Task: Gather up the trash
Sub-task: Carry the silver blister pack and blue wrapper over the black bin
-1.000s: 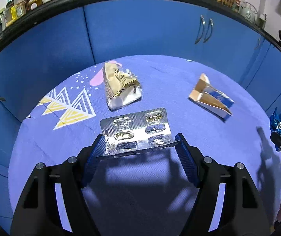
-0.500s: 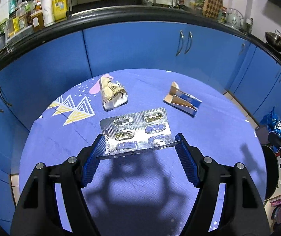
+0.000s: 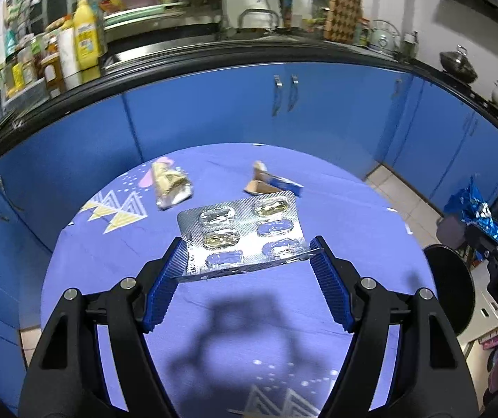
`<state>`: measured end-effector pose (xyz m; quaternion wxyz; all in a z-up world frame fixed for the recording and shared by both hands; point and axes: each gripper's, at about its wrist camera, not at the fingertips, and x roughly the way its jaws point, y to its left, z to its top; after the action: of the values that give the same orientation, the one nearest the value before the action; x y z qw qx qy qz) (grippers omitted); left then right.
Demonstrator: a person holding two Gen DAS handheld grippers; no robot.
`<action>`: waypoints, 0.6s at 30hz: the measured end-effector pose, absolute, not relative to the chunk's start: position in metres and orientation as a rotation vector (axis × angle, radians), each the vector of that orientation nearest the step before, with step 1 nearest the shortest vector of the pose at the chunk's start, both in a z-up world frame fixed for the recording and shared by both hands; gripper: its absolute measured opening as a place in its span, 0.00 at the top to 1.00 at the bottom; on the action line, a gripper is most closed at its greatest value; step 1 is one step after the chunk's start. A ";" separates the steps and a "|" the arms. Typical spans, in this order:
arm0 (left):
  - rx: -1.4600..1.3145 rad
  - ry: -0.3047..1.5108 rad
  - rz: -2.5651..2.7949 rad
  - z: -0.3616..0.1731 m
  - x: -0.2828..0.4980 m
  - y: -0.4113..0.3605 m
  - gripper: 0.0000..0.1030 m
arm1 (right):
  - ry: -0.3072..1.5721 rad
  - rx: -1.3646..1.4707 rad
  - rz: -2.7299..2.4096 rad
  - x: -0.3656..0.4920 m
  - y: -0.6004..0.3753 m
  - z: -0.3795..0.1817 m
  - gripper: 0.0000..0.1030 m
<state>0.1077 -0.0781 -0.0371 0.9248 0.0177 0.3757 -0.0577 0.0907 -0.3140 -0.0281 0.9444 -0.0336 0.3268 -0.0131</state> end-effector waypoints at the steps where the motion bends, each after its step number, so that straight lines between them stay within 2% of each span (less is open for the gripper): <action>1: 0.044 0.770 -0.129 -0.036 0.106 -0.085 0.30 | 0.661 -0.066 -0.034 0.087 -0.319 -0.026 0.69; 18: 0.168 0.743 -0.296 -0.021 0.095 -0.199 0.30 | 0.599 -0.078 -0.212 0.054 -0.394 -0.015 0.69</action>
<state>0.0953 -0.1987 -0.0205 0.9177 0.0816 0.3611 -0.1440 0.0544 -0.3937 -0.0154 0.9492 -0.0381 0.2945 -0.1041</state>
